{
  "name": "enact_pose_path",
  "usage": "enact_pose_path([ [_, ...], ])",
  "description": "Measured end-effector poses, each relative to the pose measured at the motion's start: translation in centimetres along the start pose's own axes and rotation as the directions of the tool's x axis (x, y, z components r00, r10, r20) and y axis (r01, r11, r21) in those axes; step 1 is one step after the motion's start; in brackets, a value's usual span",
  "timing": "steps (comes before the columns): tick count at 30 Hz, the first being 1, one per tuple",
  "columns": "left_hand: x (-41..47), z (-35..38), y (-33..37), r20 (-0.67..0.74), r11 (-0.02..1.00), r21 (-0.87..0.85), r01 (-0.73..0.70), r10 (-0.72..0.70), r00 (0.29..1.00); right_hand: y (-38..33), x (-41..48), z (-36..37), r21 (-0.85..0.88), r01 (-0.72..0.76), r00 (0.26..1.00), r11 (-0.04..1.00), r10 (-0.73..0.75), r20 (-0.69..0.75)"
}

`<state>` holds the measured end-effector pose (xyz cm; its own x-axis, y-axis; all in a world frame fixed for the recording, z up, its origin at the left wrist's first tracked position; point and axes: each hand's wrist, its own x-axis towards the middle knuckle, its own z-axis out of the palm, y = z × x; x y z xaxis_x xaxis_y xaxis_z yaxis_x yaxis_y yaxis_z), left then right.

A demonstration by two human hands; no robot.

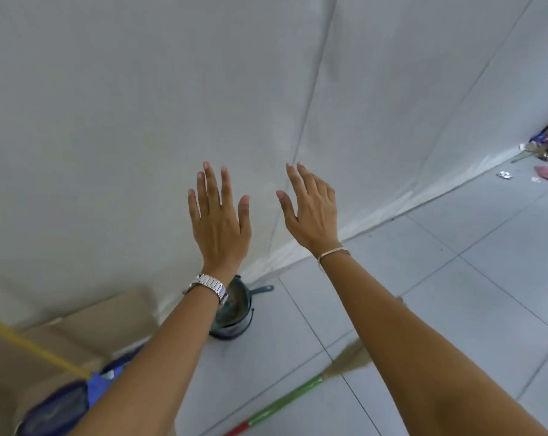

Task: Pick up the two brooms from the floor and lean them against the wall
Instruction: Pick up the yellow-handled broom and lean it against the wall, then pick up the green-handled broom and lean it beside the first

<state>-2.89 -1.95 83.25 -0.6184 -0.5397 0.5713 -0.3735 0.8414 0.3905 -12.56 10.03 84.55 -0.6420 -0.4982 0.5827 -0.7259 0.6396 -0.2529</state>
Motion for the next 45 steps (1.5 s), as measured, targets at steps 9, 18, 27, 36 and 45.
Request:
enact_pose_path([
  [9, -20.2, 19.0, -5.9, 0.392, 0.966, 0.082, 0.244, -0.256, 0.884, 13.9, -17.4, 16.5, 0.044, -0.115, 0.847, 0.992, 0.075, 0.526],
  [18, -42.9, 36.2, -16.3, 0.540, 0.755, 0.268, 0.599, -0.632, 0.556, 21.8, -37.6, 36.7, -0.017, -0.125, 0.554, 0.992, 0.085, 0.828],
  [27, -58.4, 49.3, -24.2, 0.217, -0.261, 0.107, 0.959, -0.936, -0.279, 25.2, -53.6, 54.0, -0.007, -0.084, 0.248, 0.996, 0.028, 0.968],
  [36, -61.2, 52.9, -27.4, 0.494, -0.742, -0.115, 0.661, -0.620, -0.609, 25.6, -59.7, 58.2, 0.063, 0.129, 0.135, 0.990, -0.080, 0.988],
  [45, -52.3, 50.6, -25.8, 0.406, -0.562, -0.476, 0.676, -0.823, -0.398, 23.5, -51.5, 56.3, 0.056, 0.065, 0.272, 0.996, -0.071, 0.960],
])
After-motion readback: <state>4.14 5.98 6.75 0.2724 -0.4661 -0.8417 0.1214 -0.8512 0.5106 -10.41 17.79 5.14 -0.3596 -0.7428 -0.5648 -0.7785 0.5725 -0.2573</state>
